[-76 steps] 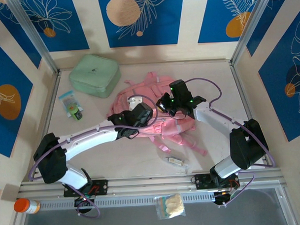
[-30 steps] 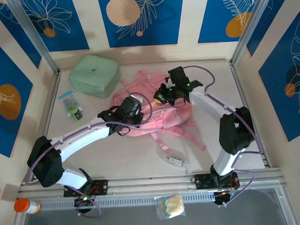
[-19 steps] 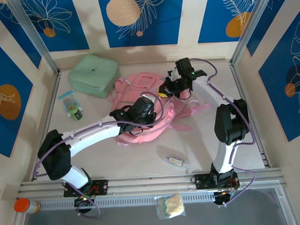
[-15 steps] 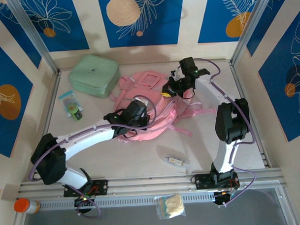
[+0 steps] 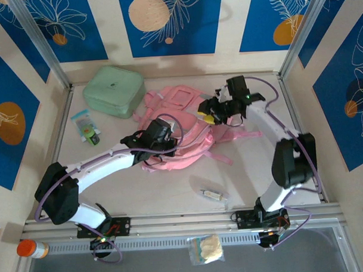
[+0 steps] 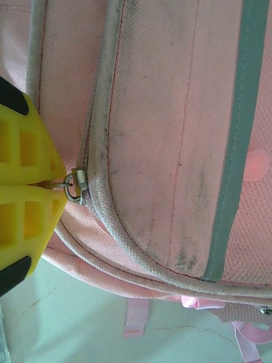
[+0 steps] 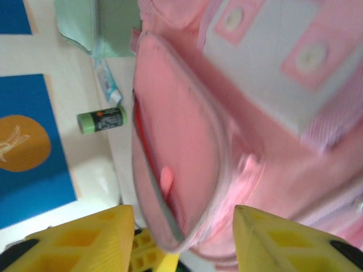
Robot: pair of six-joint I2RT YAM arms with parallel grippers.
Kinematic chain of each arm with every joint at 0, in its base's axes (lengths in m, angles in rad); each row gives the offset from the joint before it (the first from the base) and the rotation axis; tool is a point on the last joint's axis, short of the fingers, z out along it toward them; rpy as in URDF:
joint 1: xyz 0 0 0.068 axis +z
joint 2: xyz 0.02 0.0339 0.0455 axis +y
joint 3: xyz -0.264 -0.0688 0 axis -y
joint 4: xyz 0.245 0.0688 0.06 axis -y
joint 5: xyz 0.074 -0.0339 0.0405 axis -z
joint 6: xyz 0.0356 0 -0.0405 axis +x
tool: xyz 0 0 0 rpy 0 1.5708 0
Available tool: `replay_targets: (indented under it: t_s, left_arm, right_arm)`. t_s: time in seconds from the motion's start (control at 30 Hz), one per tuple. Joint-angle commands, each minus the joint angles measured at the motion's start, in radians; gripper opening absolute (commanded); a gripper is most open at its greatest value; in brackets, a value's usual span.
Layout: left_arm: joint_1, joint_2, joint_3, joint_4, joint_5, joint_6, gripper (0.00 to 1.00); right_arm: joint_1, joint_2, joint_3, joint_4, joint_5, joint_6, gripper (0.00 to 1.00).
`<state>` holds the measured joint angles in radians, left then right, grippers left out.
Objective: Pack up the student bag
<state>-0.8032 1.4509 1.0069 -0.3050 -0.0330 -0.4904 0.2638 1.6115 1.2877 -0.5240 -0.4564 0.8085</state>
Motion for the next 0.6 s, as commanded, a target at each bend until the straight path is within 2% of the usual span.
replay_targets:
  t_s: [0.0,0.13,0.3,0.4,0.57]
  left_arm:
    - [-0.007,0.006,0.008,0.001,0.056,-0.004,0.00]
    - [-0.008,0.027,0.019,0.006,0.069,-0.003,0.00]
    - [-0.007,0.017,0.005,0.021,0.061,0.008,0.00]
    - [-0.008,0.013,0.001,0.024,0.075,0.007,0.00]
    - [-0.022,0.021,-0.007,0.045,0.093,0.004,0.00]
  right_arm:
    - [0.063,-0.110,-0.177,0.179,-0.032,0.199,0.52]
    - [0.179,-0.138,-0.268,0.302,0.049,0.344,0.51]
    - [0.247,-0.106,-0.278,0.362,0.170,0.439,0.42]
    - [0.264,-0.068,-0.226,0.315,0.262,0.403,0.38]
    - [0.264,0.008,-0.156,0.300,0.270,0.357,0.24]
